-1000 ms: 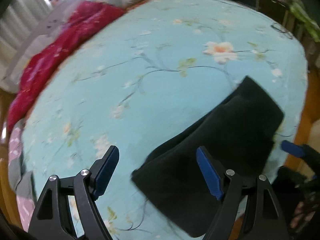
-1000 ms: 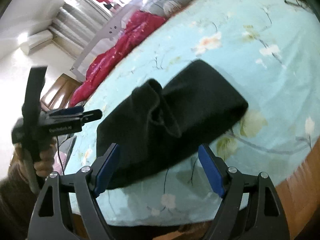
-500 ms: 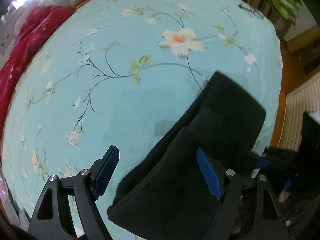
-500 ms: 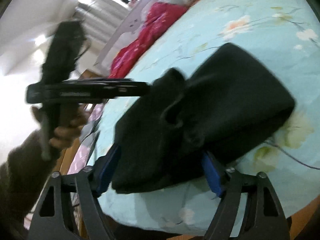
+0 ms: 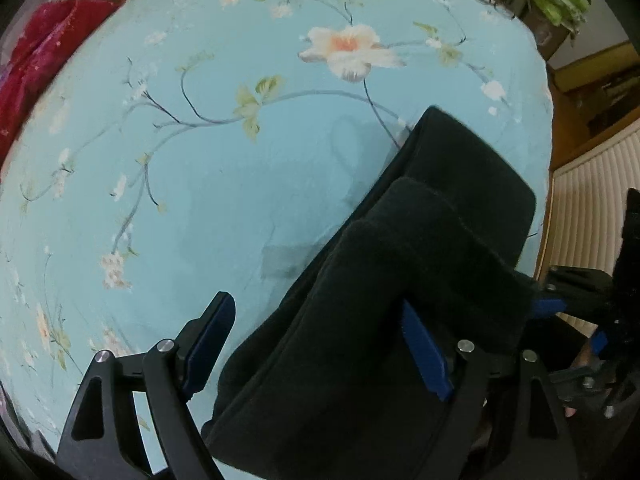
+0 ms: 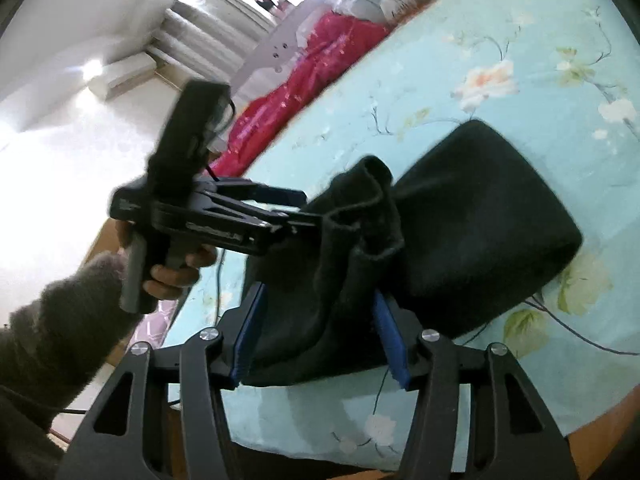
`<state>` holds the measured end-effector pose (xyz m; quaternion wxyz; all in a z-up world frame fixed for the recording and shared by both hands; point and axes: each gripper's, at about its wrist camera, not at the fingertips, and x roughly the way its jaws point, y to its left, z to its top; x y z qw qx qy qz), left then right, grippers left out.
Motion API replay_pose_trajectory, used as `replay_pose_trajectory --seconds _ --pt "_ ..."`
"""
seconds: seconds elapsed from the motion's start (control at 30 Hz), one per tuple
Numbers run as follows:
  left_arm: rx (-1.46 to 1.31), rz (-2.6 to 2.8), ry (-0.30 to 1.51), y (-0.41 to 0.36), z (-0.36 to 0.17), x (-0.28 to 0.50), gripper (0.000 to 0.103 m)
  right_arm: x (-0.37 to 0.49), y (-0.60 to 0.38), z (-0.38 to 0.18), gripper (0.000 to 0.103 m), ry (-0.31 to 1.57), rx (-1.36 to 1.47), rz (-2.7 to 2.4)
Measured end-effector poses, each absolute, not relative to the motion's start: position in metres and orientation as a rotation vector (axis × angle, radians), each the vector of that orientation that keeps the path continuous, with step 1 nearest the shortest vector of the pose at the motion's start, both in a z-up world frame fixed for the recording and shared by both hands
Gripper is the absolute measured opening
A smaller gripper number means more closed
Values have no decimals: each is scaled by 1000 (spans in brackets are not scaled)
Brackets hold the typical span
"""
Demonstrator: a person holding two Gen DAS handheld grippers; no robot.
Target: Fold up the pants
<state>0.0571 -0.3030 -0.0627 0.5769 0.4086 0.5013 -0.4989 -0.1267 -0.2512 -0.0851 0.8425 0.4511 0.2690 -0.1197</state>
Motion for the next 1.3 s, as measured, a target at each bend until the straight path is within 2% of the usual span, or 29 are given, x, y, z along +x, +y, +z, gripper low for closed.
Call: replay_pose_trajectory --seconds 0.17,0.2,0.23,0.27,0.33,0.43,0.6,0.73,0.83,0.87,0.97,1.07,1.1,1.13,1.17,1.2,1.3 --pt "865 -1156 1239 -299 -77 63 84 -123 -257 -117 56 601 1031 -283" --pt "831 -1159 1257 -296 -77 65 78 -123 -259 -118 52 601 1032 -283" --pt "798 -1173 1281 -293 -75 66 57 -120 -261 -117 38 622 1023 -294" --pt "763 -1190 1299 -290 -70 66 38 -119 -263 -117 31 641 1018 -307" --pt "751 -1196 1226 -281 -53 55 25 -119 -268 -114 28 642 1056 -287" --pt "746 -1214 1130 -269 -25 35 22 -127 -267 -98 28 596 1076 -238" --pt "671 -1254 1055 -281 22 18 22 -148 -270 -71 27 503 1058 -239" --pt "685 -1211 1092 -325 -2 7 25 -171 -296 -68 28 451 1065 -331" --pt "731 -1106 1137 -352 -41 3 34 -183 -309 -86 28 497 1065 -421" --pt "745 -1054 1158 -358 -55 2 41 -183 -314 -101 27 551 1087 -445" --pt "703 -1008 1151 -355 -53 6 55 -193 -317 -118 27 559 1160 -430" --pt "597 -1007 1187 -324 -30 22 56 -197 -318 -99 34 567 1120 -409" --pt "553 -1002 1186 -310 -21 28 59 -202 -318 -95 39 563 1104 -421" --pt "502 -990 1185 -291 -11 35 68 -209 -321 -87 48 541 1080 -444" --pt "454 -968 1181 -275 -3 41 74 -214 -324 -82 53 520 1071 -460" --pt "384 -925 1174 -250 3 50 75 -217 -329 -78 60 498 1067 -478" --pt "265 -838 1195 -205 -3 63 77 -215 -340 -69 61 487 1058 -476"
